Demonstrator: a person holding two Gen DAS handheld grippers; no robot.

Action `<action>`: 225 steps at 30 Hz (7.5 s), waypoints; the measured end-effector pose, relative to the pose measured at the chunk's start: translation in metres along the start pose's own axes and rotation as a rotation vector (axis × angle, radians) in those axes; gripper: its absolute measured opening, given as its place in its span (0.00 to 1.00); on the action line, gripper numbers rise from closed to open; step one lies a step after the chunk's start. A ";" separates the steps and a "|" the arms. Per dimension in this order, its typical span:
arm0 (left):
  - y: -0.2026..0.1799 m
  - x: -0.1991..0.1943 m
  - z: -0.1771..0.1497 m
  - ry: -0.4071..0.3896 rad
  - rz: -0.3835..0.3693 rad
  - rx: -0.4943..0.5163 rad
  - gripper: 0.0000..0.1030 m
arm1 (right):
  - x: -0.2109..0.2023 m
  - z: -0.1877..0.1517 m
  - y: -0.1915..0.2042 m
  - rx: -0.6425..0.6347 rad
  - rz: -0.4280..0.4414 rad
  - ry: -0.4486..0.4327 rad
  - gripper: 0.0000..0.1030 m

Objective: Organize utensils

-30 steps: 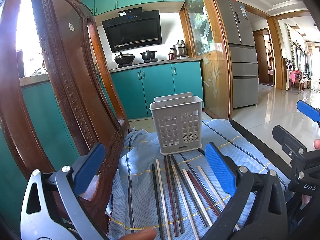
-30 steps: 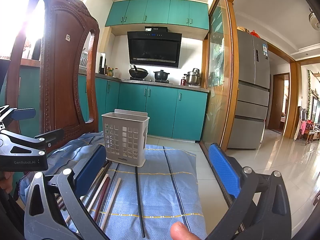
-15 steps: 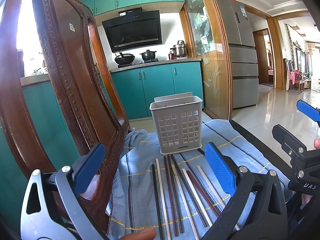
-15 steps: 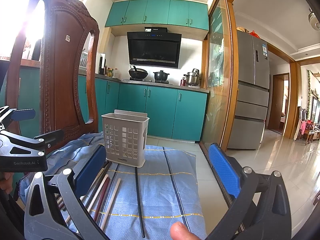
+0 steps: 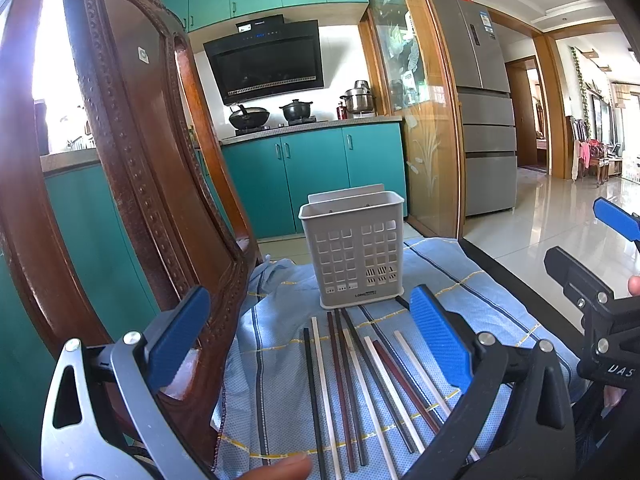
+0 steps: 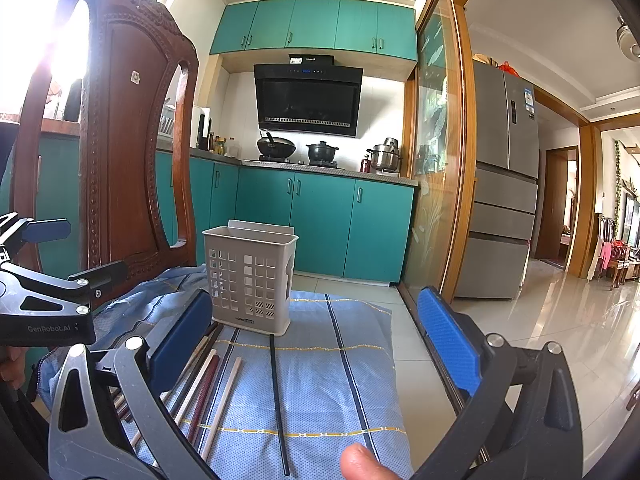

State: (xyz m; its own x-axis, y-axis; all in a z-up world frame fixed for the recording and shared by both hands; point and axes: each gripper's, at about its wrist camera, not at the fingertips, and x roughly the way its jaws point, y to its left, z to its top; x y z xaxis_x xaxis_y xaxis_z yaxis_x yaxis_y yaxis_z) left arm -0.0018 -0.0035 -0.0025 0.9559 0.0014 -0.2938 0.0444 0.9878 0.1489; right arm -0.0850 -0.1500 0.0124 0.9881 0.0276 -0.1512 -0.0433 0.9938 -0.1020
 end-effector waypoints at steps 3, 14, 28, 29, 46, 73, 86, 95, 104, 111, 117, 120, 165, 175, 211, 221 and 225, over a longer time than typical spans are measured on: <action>0.001 0.000 0.000 0.002 -0.001 -0.001 0.97 | 0.000 0.000 0.000 0.001 0.001 -0.001 0.97; -0.001 0.009 -0.003 0.055 0.007 0.014 0.97 | 0.050 -0.018 -0.006 -0.012 -0.035 0.309 0.97; 0.001 0.031 -0.013 0.192 -0.047 0.008 0.83 | 0.128 -0.046 -0.001 0.085 0.227 0.761 0.40; 0.000 0.036 -0.013 0.229 -0.078 0.008 0.73 | 0.143 -0.046 0.004 0.077 0.255 0.801 0.40; 0.012 0.226 -0.035 0.831 -0.182 -0.073 0.17 | 0.233 -0.050 0.015 0.018 0.287 0.909 0.40; 0.012 0.235 -0.056 0.867 -0.109 -0.065 0.19 | 0.256 -0.068 0.035 -0.073 0.235 0.948 0.16; 0.010 0.159 0.002 0.599 -0.192 -0.129 0.07 | 0.218 -0.021 0.001 0.114 0.319 0.762 0.06; 0.029 0.040 0.100 0.219 -0.218 -0.165 0.07 | 0.134 0.073 -0.049 0.240 0.395 0.427 0.06; 0.073 0.021 0.192 -0.131 -0.167 -0.447 0.07 | 0.153 0.156 -0.081 0.467 0.320 -0.021 0.06; 0.060 0.113 0.158 -0.034 -0.084 -0.481 0.07 | 0.194 0.119 -0.049 0.359 0.212 0.027 0.06; 0.048 0.146 0.130 0.055 -0.059 -0.377 0.07 | 0.196 0.098 -0.035 0.275 0.226 0.091 0.06; 0.048 0.148 0.125 0.072 -0.066 -0.369 0.07 | 0.194 0.094 -0.031 0.263 0.230 0.115 0.06; 0.034 0.186 -0.018 0.698 -0.123 -0.211 0.28 | 0.233 -0.069 0.015 0.143 0.249 0.900 0.08; 0.021 0.206 -0.045 0.801 -0.108 -0.171 0.28 | 0.206 -0.054 0.037 0.124 0.490 0.881 0.19; 0.008 0.217 -0.061 0.842 -0.105 -0.143 0.35 | 0.225 -0.070 -0.008 0.216 0.262 0.929 0.19; -0.007 0.224 -0.057 0.831 -0.095 -0.128 0.38 | 0.226 -0.077 0.010 0.148 0.236 0.946 0.19; -0.007 0.222 -0.057 0.824 -0.090 -0.114 0.38 | 0.224 -0.076 0.015 0.116 0.215 0.937 0.20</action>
State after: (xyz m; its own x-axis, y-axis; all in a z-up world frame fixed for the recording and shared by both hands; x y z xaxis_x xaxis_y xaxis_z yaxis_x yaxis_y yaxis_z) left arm 0.1936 -0.0008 -0.1224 0.4295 -0.0086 -0.9030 0.0386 0.9992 0.0088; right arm 0.1250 -0.1371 -0.0974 0.4398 0.1636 -0.8831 -0.1452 0.9833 0.1098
